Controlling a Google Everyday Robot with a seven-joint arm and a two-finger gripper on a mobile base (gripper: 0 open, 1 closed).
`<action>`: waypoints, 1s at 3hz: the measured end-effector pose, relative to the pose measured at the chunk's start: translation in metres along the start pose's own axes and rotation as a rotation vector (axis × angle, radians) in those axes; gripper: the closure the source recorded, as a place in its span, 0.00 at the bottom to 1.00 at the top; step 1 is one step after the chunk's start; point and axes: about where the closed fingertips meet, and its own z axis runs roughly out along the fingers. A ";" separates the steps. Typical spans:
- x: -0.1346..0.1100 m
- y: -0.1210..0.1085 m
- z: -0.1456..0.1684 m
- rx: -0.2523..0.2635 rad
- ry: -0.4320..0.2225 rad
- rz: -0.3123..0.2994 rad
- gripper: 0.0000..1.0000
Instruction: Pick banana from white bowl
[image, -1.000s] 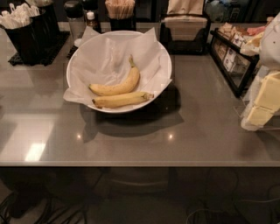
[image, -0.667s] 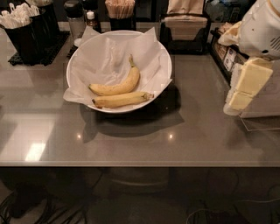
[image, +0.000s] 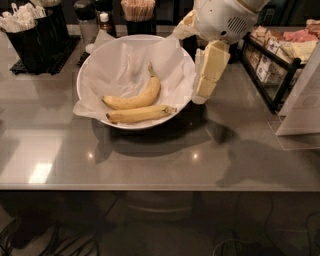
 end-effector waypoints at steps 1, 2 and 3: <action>-0.005 -0.006 0.001 0.011 -0.014 -0.004 0.00; -0.001 -0.007 0.016 0.014 -0.051 0.024 0.00; -0.002 -0.008 0.017 0.016 -0.053 0.025 0.00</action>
Offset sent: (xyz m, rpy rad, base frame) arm 0.0125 0.0115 -0.0314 0.1065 0.0368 -0.0408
